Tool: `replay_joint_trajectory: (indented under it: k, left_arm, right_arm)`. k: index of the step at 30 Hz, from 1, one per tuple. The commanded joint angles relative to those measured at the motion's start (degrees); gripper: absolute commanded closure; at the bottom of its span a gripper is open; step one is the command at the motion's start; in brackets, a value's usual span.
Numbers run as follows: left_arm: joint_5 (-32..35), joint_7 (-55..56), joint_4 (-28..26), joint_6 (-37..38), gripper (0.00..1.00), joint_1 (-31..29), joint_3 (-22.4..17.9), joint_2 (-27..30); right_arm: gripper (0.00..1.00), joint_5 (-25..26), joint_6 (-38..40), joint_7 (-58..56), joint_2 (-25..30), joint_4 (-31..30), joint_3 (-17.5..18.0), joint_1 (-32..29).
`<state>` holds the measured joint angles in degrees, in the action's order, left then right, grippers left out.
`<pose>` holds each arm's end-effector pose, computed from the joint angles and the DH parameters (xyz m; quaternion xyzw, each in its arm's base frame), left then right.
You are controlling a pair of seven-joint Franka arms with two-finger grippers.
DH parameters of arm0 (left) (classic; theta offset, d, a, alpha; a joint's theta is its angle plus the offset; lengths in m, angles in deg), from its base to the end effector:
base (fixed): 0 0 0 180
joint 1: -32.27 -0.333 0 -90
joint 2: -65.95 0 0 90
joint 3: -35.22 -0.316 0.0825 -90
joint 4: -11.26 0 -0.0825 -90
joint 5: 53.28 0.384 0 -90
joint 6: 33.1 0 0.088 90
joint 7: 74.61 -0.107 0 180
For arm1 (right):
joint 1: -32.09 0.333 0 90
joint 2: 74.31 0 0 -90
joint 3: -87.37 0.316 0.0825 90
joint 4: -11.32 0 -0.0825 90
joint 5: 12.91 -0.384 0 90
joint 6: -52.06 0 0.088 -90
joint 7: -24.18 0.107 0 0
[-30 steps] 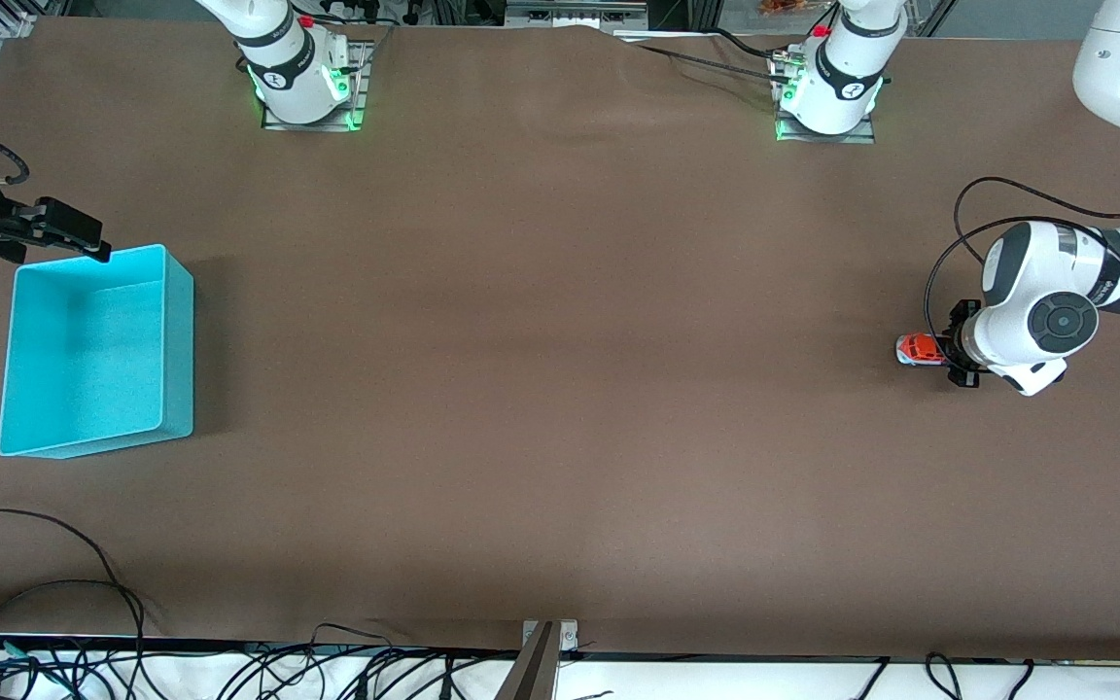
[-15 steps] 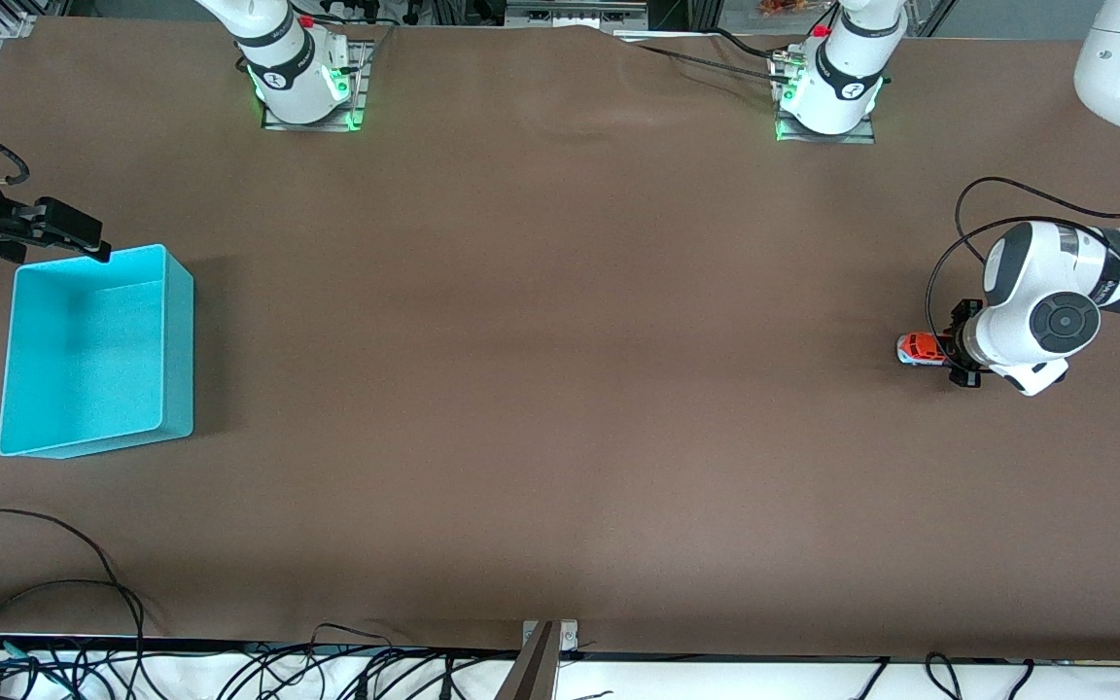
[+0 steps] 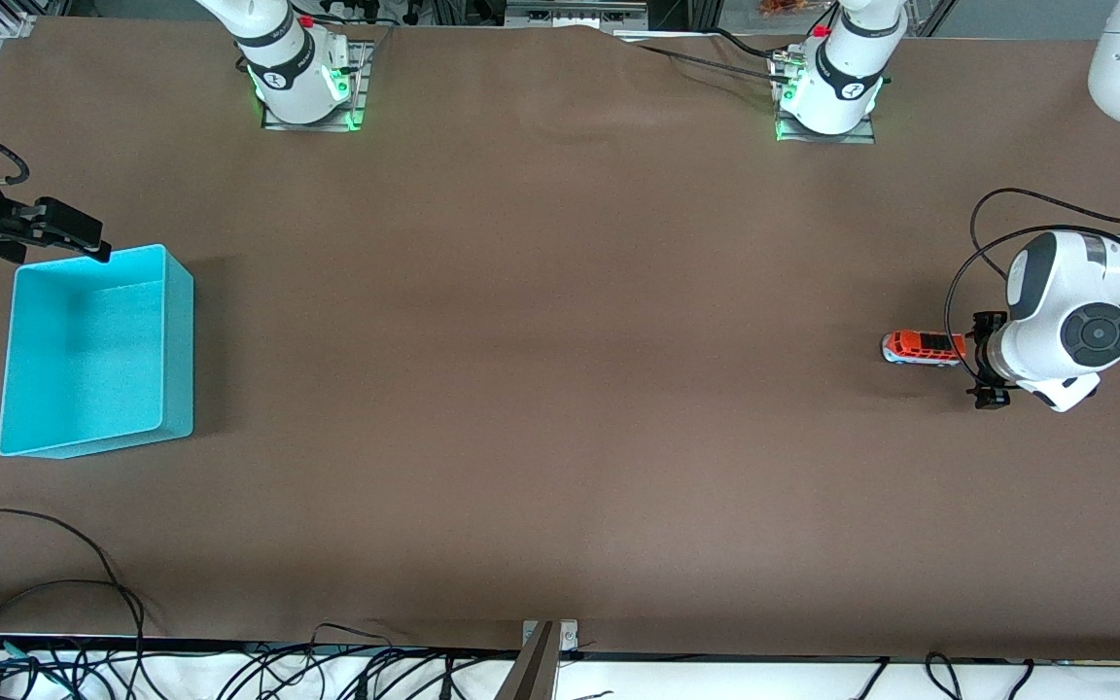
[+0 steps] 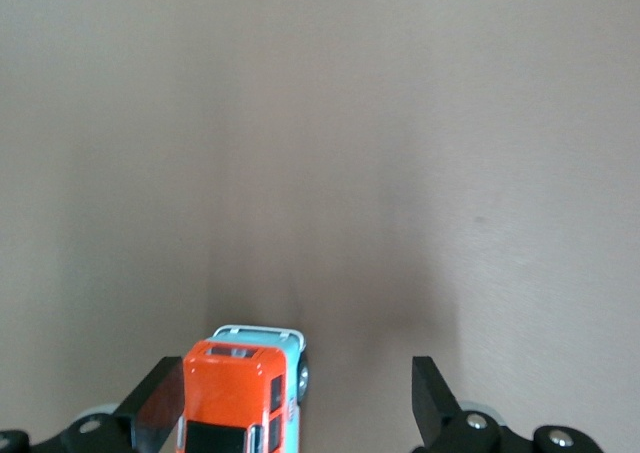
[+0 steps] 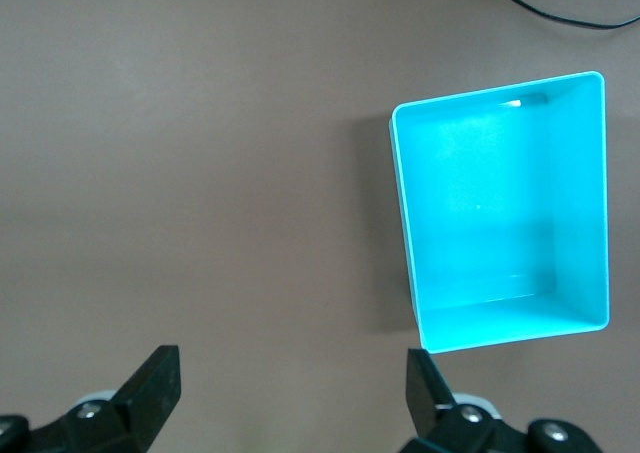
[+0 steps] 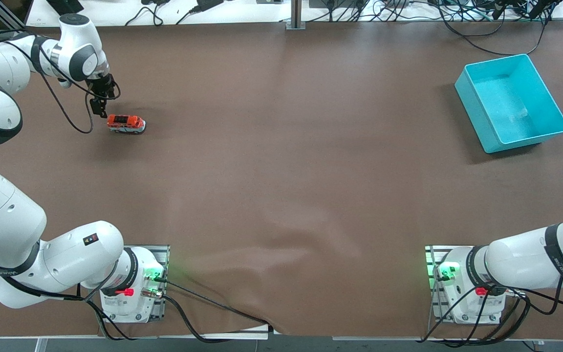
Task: Wind up bus and store in blue box
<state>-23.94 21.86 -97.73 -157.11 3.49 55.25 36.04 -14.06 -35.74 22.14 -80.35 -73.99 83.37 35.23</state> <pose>0.5964 0.1190 0.2223 -0.7150 -0.6836 -0.0016 0.1466 0.5823 -0.0043 0.5999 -0.9994 -0.0104 0.0307 0.0071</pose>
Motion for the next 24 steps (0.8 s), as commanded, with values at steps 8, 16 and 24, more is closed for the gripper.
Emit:
replay_joint_trajectory:
  k: [8, 16, 24]
  left_arm:
    - [1.6, -0.3, 5.1, 6.8, 0.00, 0.6, 3.5, 0.7]
    - [1.6, -1.2, 8.5, 10.2, 0.00, 0.5, 5.5, 1.8]
    - [-0.2, -8.5, 13.9, 16.7, 0.00, 0.5, 7.2, 1.9]
  right_arm:
    - [0.00, 0.2, -0.1, 0.5, 0.2, 0.5, 0.0, 0.1]
    - [0.00, 0.2, 0.0, 0.5, 0.2, 0.5, 0.0, 0.1]
    - [0.00, 0.2, -0.1, 0.5, 0.2, 0.5, 0.0, 0.1]
